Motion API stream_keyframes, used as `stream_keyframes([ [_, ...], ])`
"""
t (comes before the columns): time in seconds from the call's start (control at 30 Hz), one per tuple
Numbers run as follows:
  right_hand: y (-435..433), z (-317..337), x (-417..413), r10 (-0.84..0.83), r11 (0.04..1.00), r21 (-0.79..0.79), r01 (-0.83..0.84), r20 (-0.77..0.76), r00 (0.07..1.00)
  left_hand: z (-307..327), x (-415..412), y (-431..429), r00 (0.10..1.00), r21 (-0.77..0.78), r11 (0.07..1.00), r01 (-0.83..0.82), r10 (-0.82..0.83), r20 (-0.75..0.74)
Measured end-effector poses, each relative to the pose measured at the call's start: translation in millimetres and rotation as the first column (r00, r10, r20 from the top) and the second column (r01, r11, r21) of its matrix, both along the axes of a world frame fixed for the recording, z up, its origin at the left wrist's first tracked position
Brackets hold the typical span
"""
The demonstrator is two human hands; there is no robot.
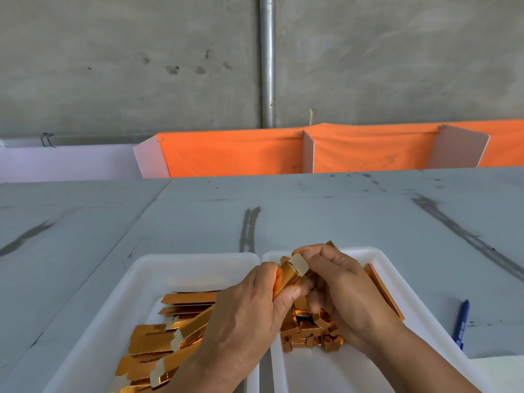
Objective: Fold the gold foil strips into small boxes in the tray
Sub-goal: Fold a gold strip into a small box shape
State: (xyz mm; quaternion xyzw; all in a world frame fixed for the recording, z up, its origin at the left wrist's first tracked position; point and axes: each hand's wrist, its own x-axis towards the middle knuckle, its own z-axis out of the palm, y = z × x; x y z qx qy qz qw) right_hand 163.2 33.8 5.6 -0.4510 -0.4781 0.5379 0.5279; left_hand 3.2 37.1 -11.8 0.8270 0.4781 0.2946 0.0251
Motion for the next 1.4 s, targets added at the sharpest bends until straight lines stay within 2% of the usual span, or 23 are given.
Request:
stream_keyframes([
  [0.2,-3.5,-1.1,-2.4,0.055,0.996,0.073,-0.058,0.047,0.997,-4.8,1.9,1.7,0.999,0.037,0.999,0.007,-0.006,-0.036],
  [0.43,-4.6,-0.8,-3.3,0.04,0.993,0.113,-0.047,0.061,0.997,-5.5,1.9,2.1,0.999,0.041,0.999,0.003,-0.001,-0.051],
  [0.6,-4.2,-0.3,-3.4,0.008,0.993,0.113,-0.015,0.06,0.998,-4.6,2.4,0.8,0.999,0.034,0.999,0.019,-0.017,-0.044],
  [0.83,-3.4,-1.7,-2.0,-0.038,0.989,0.148,0.016,0.144,0.989,-5.8,2.6,0.5,0.999,0.008,0.999,0.047,-0.047,-0.013],
  [1.4,-3.1,-2.2,-2.7,-0.041,0.992,0.124,0.026,0.121,0.992,-7.1,2.9,1.3,0.997,-0.02,0.997,0.071,-0.071,0.006],
])
